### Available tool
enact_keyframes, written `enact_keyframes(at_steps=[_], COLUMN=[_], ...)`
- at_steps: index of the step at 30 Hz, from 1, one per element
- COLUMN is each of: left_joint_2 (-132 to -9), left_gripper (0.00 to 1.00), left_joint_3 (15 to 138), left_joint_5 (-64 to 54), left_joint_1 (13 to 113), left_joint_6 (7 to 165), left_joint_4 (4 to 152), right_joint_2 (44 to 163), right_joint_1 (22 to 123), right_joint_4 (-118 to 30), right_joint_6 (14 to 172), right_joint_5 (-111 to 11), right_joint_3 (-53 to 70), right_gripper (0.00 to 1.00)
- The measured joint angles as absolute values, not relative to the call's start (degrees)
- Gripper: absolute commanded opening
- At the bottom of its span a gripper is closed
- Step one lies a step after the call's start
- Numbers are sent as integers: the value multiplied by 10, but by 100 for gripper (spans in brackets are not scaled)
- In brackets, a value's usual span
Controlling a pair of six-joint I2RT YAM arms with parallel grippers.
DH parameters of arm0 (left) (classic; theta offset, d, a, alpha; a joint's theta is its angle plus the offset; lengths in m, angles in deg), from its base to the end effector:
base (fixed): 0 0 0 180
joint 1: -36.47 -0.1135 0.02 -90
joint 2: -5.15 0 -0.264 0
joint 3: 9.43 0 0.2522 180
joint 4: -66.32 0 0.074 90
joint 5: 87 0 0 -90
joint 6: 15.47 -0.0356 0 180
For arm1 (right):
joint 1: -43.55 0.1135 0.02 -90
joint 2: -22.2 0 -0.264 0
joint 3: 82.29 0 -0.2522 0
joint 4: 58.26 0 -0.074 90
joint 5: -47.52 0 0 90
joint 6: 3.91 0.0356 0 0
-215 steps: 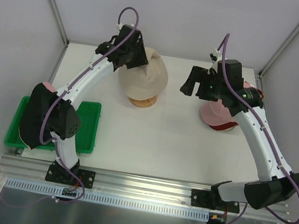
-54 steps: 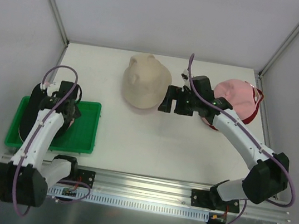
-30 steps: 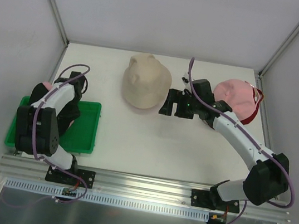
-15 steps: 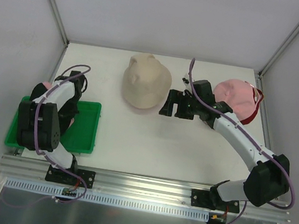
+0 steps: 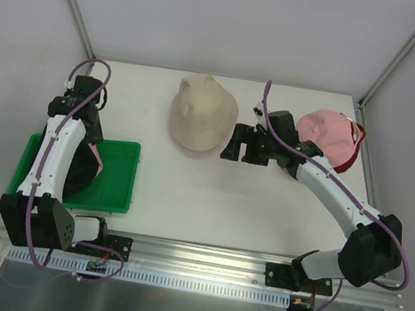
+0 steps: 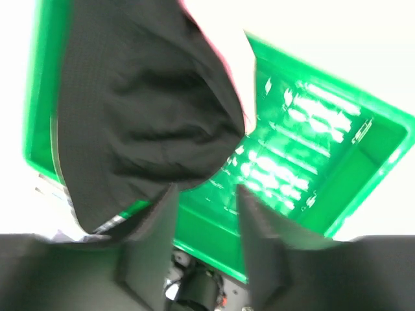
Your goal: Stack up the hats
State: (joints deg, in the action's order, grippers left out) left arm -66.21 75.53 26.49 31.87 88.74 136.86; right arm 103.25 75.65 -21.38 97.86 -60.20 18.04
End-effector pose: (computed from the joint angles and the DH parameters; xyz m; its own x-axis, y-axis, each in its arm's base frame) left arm 0.2370 0.0333 0.3336 -0.7386 -0.2853 -0.6108 -0.4865 0.8528 0.1899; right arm 0.2618 0.1770 0.3014 -0.6581 -0.1834 -0.7303 -0.5867 0.7328 0.3447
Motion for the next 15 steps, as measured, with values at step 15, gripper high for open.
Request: enact_keyframes(at_steps=[15], left_joint_2=[-822], left_gripper=[53], left_joint_3=[646], left_joint_5=[214], left_joint_1=[320], left_joint_6=[839], left_joint_4=[1334], right_joint_2=[1033], right_joint_1=[756], right_joint_4=[-269], right_joint_6=[996], right_joint_5=[-620], right_joint_3=[213], right_gripper=[93])
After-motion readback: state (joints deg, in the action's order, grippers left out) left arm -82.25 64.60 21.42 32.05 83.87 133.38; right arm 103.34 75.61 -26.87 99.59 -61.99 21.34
